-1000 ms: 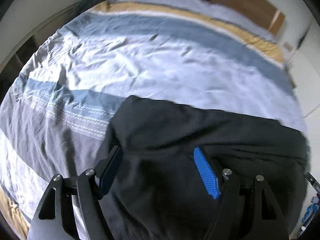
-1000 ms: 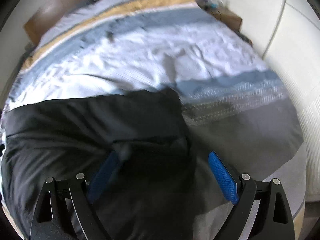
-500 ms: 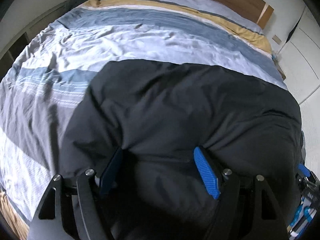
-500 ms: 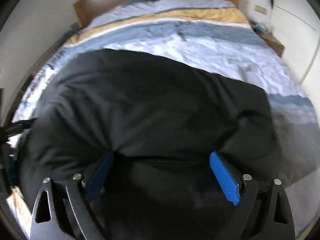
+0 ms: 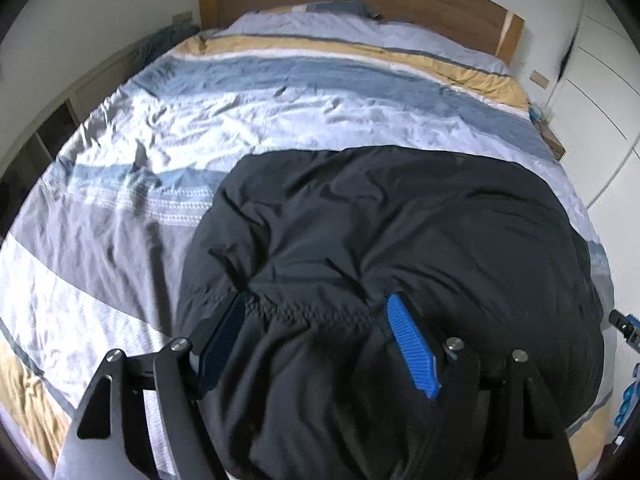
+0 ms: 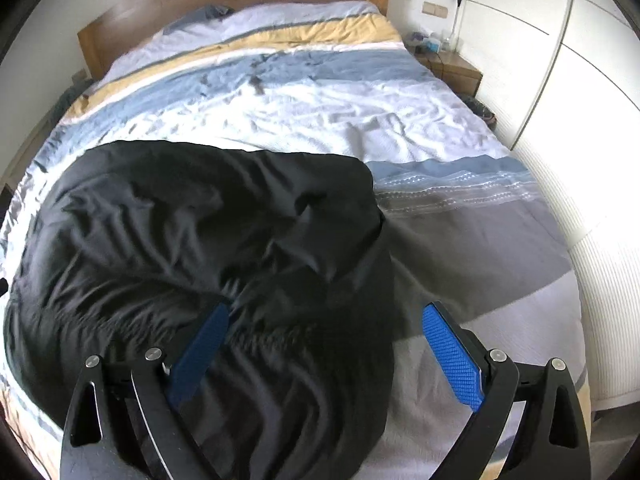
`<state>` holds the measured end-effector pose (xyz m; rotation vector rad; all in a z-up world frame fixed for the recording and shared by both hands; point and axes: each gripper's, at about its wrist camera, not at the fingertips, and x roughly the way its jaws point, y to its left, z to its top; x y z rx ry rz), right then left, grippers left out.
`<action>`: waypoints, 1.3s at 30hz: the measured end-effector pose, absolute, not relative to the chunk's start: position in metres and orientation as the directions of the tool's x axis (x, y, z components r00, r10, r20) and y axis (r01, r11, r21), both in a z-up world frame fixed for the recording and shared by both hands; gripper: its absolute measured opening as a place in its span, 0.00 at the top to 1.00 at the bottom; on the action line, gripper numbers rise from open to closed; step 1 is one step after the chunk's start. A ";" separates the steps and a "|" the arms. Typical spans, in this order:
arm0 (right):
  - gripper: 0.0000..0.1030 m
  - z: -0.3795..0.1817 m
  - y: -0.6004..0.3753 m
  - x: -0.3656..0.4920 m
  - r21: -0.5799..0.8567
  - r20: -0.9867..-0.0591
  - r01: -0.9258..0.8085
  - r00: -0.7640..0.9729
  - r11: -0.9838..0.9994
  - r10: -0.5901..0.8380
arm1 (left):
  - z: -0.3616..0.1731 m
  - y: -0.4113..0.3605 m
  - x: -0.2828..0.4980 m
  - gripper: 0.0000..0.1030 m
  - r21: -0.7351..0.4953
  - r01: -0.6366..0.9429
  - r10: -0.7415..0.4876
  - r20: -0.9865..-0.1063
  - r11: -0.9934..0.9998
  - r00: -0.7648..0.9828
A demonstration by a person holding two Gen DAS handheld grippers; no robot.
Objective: Fold large clothes
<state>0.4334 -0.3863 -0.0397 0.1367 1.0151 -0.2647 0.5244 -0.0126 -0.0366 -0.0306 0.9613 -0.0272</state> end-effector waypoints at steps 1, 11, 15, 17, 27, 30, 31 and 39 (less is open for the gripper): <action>0.06 -0.037 -0.385 0.429 -0.007 -0.850 0.279 0.504 0.960 -0.153 | -0.032 -0.014 0.518 0.29 -0.029 0.021 -0.036 -0.813 0.999 0.581; 0.01 -0.022 -0.376 0.382 0.011 -0.835 0.277 0.532 0.961 -0.144 | -0.011 -0.009 0.475 0.29 -0.022 0.056 -0.051 -0.797 0.998 0.602; 0.01 -0.015 -0.372 0.369 0.010 -0.829 0.271 0.540 0.962 -0.143 | -0.006 -0.005 0.462 0.29 -0.022 0.054 -0.050 -0.793 0.998 0.607; 0.01 -0.012 -0.368 0.365 0.011 -0.828 0.265 0.543 0.964 -0.140 | -0.004 -0.006 0.456 0.29 -0.013 0.060 -0.047 -0.791 0.998 0.610; 0.01 -0.029 -0.338 0.364 0.026 -0.832 0.207 0.546 0.978 -0.094 | -0.019 -0.005 0.445 0.29 0.003 0.069 -0.040 -0.785 0.998 0.618; 0.01 -0.033 -0.334 0.365 0.025 -0.833 0.203 0.546 0.979 -0.092 | -0.027 -0.003 0.446 0.29 -0.004 0.070 -0.046 -0.789 0.998 0.612; 0.01 -0.035 -0.334 0.365 0.022 -0.832 0.206 0.546 0.978 -0.097 | -0.029 -0.002 0.446 0.29 -0.010 0.071 -0.052 -0.791 0.997 0.610; 0.00 -0.035 -0.351 0.364 -0.001 -0.821 0.238 0.555 0.971 -0.137 | -0.040 0.008 0.455 0.28 -0.045 0.070 -0.078 -0.800 0.997 0.595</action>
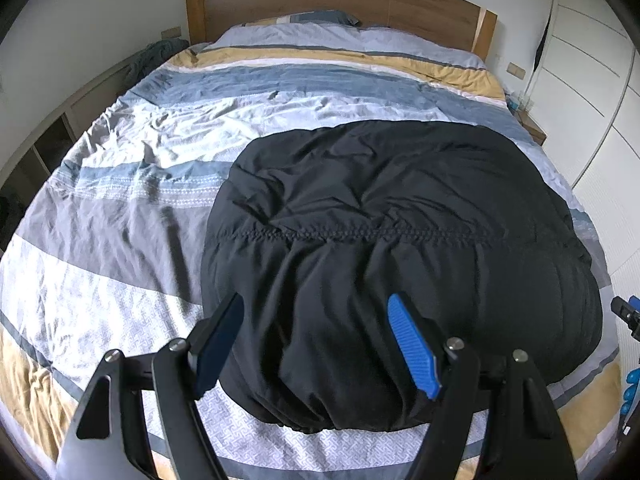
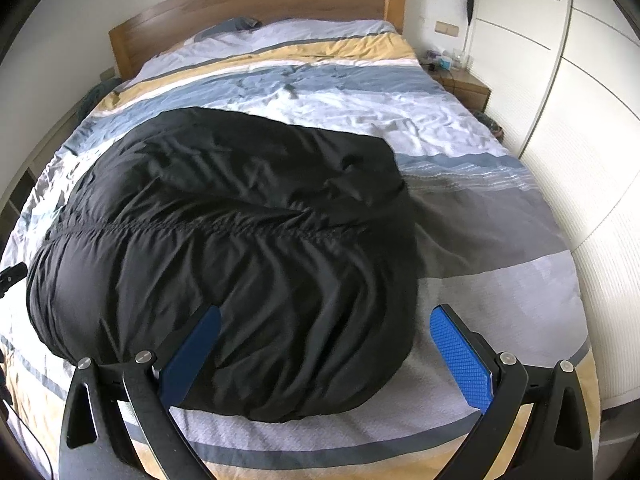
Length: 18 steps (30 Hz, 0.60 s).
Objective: Fold large clothes
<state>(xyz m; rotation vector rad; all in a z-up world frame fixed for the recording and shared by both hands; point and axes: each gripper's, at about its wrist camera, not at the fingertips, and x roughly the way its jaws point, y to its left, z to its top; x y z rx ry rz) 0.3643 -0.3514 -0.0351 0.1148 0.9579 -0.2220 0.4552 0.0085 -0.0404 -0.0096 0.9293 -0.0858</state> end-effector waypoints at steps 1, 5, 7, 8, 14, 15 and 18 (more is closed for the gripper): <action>0.00 -0.035 -0.354 0.364 0.000 -0.821 0.242 0.554 0.970 -0.138 | -0.042 0.012 0.457 0.28 -0.054 0.066 -0.082 -0.802 0.996 0.592; 0.00 -0.039 -0.373 0.362 0.015 -0.831 0.263 0.540 0.965 -0.134 | -0.046 0.048 0.464 0.28 -0.140 0.018 -0.124 -0.803 0.990 0.583; 0.00 -0.042 -0.384 0.361 0.035 -0.834 0.272 0.538 0.962 -0.122 | -0.046 0.067 0.467 0.28 -0.180 -0.010 -0.140 -0.797 0.984 0.587; 0.00 -0.044 -0.389 0.361 0.052 -0.837 0.279 0.536 0.959 -0.111 | -0.047 0.081 0.469 0.28 -0.215 -0.024 -0.160 -0.794 0.976 0.587; 0.00 -0.065 -0.419 0.365 0.169 -0.862 0.303 0.507 0.938 -0.009 | -0.073 0.127 0.494 0.27 -0.462 0.002 -0.398 -0.762 0.887 0.511; 0.00 -0.070 -0.424 0.366 0.197 -0.864 0.307 0.503 0.931 0.017 | -0.081 0.132 0.500 0.27 -0.506 -0.006 -0.437 -0.752 0.863 0.493; 0.00 -0.090 -0.441 0.371 0.298 -0.865 0.345 0.492 0.890 0.098 | -0.107 0.138 0.517 0.27 -0.583 -0.023 -0.514 -0.734 0.812 0.444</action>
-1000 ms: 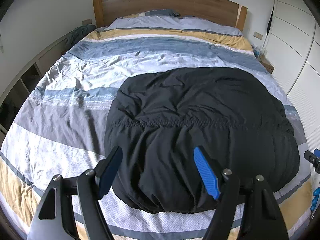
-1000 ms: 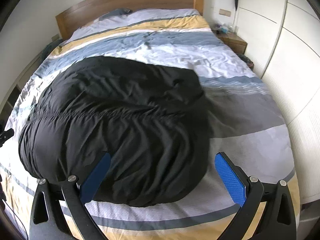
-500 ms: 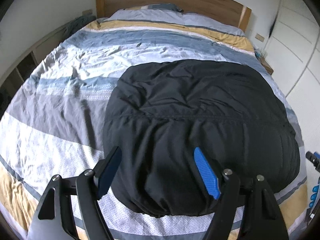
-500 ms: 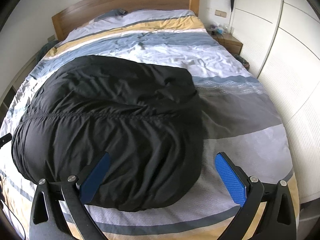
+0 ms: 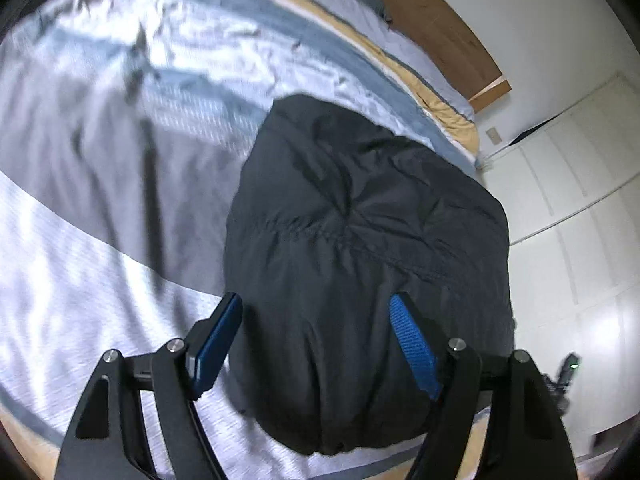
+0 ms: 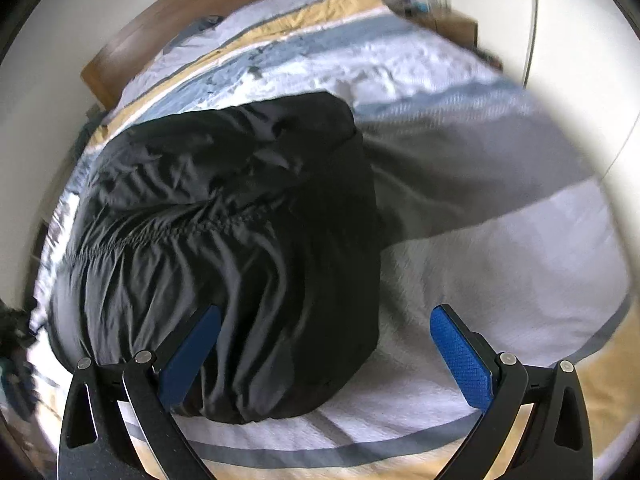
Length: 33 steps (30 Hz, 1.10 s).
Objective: Fold large clothes
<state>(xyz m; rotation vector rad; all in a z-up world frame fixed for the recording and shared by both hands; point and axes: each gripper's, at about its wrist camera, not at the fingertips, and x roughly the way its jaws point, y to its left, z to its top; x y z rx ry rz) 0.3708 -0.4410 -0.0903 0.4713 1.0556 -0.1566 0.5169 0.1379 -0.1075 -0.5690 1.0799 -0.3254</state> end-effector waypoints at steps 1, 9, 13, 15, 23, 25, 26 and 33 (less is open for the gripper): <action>0.00 -0.097 -0.445 0.373 0.318 -0.865 0.357 0.489 0.879 0.114 | -0.119 0.138 0.523 0.27 -0.603 -0.033 -0.535 -0.731 0.797 0.424; 0.00 -0.152 -0.465 0.400 0.553 -0.789 0.343 0.509 0.759 0.345 | -0.190 0.138 0.555 0.18 -0.757 -0.116 -0.686 -0.637 0.643 0.351; 0.00 -0.178 -0.468 0.416 0.663 -0.722 0.316 0.510 0.679 0.467 | -0.208 0.137 0.559 0.15 -0.826 -0.134 -0.755 -0.556 0.547 0.347; 0.00 -0.194 -0.466 0.423 0.721 -0.678 0.313 0.503 0.618 0.535 | -0.213 0.135 0.558 0.13 -0.858 -0.126 -0.790 -0.508 0.497 0.344; 0.00 -0.211 -0.428 0.463 0.825 -0.559 0.182 0.398 0.534 0.728 | -0.228 0.115 0.571 0.07 -0.912 -0.156 -0.860 -0.411 0.380 0.303; 0.00 -0.215 -0.422 0.469 0.811 -0.581 0.183 0.369 0.556 0.726 | -0.228 0.103 0.574 0.03 -0.911 -0.151 -0.868 -0.411 0.383 0.279; 0.00 -0.217 -0.421 0.472 0.808 -0.586 0.192 0.362 0.557 0.725 | -0.228 0.096 0.576 0.03 -0.909 -0.140 -0.870 -0.417 0.393 0.262; 0.00 -0.222 -0.404 0.485 0.778 -0.628 0.250 0.334 0.577 0.703 | -0.221 0.073 0.571 0.19 -0.894 -0.147 -0.839 -0.448 0.424 0.309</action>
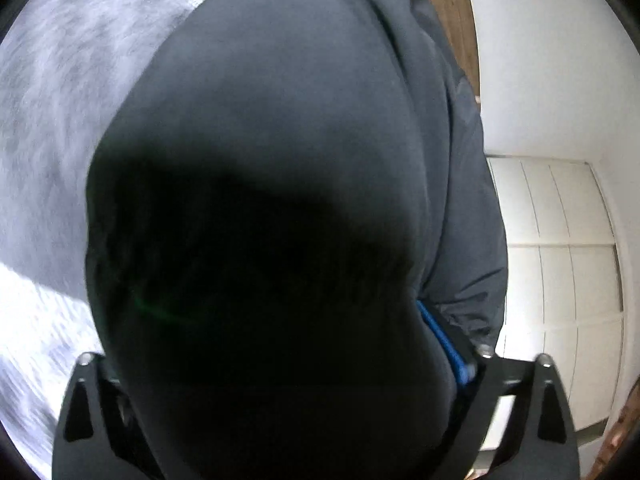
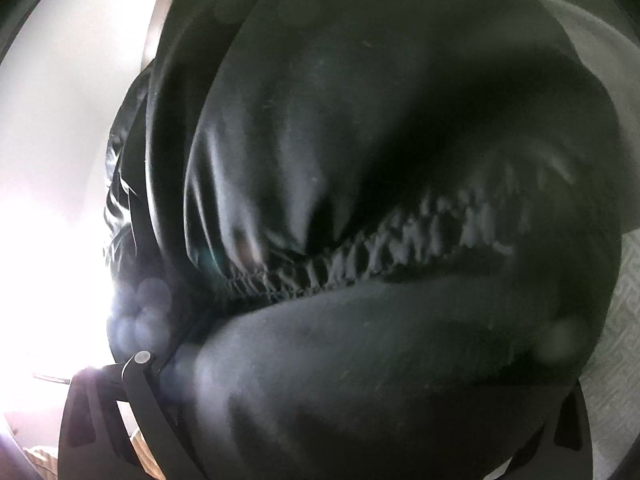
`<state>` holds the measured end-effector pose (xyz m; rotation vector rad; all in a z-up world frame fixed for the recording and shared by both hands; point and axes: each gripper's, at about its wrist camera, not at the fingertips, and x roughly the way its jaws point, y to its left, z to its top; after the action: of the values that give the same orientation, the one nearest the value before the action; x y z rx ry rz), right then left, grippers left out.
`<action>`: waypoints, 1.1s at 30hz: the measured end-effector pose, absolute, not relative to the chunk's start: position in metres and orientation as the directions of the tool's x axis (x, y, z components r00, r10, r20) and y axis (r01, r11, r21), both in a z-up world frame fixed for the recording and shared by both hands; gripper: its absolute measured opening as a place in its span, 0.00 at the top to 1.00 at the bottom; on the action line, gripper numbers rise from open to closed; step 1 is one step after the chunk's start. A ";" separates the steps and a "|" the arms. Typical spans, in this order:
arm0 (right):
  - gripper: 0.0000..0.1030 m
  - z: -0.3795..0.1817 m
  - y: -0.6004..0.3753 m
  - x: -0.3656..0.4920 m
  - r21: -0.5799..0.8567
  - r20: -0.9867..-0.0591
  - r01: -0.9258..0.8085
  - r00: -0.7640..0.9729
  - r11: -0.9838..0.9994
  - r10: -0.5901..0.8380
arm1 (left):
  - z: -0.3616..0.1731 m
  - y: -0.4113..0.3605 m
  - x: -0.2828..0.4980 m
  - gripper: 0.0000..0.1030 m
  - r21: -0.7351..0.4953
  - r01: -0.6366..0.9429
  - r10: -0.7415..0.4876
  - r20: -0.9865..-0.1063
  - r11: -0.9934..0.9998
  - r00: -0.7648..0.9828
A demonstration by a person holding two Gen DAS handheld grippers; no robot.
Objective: Fold large clothes
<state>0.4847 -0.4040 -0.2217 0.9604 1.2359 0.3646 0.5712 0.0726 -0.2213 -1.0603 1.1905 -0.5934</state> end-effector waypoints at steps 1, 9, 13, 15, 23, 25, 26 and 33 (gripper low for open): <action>0.01 -0.222 -0.401 0.486 0.771 -0.636 0.255 0.331 0.583 0.697 | -0.218 0.068 0.567 0.34 -0.903 -0.147 -0.843 -0.430 0.404 0.324; 0.73 -0.156 -0.366 0.497 0.768 -0.615 0.143 0.437 0.624 0.657 | -0.172 0.038 0.555 0.75 -0.946 -0.025 -0.876 -0.311 0.325 0.369; 0.76 -0.101 -0.352 0.498 0.765 -0.567 0.028 0.504 0.643 0.652 | -0.124 0.029 0.552 0.80 -0.952 0.083 -0.895 -0.243 0.293 0.375; 0.76 -0.069 -0.339 0.499 0.765 -0.531 -0.032 0.533 0.643 0.658 | -0.099 0.027 0.549 0.80 -0.946 0.140 -0.901 -0.224 0.292 0.372; 0.76 0.002 -0.298 0.473 0.777 -0.434 -0.161 0.563 0.609 0.703 | -0.020 0.043 0.491 0.81 -0.923 0.289 -0.917 -0.137 0.255 0.374; 0.76 0.005 -0.290 0.460 0.783 -0.419 -0.173 0.563 0.598 0.712 | -0.017 0.049 0.477 0.81 -0.915 0.301 -0.915 -0.144 0.268 0.376; 0.76 0.003 -0.286 0.456 0.781 -0.423 -0.173 0.560 0.600 0.712 | -0.020 0.052 0.471 0.81 -0.913 0.296 -0.912 -0.157 0.280 0.379; 0.76 -0.077 -0.261 0.440 0.763 -0.539 -0.054 0.496 0.644 0.681 | -0.112 0.067 0.444 0.81 -0.900 0.114 -0.855 -0.352 0.421 0.382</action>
<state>0.4398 -0.2613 -0.0766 0.7575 0.9578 0.5007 0.4435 0.0673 -0.1123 -0.9275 0.9777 -0.7462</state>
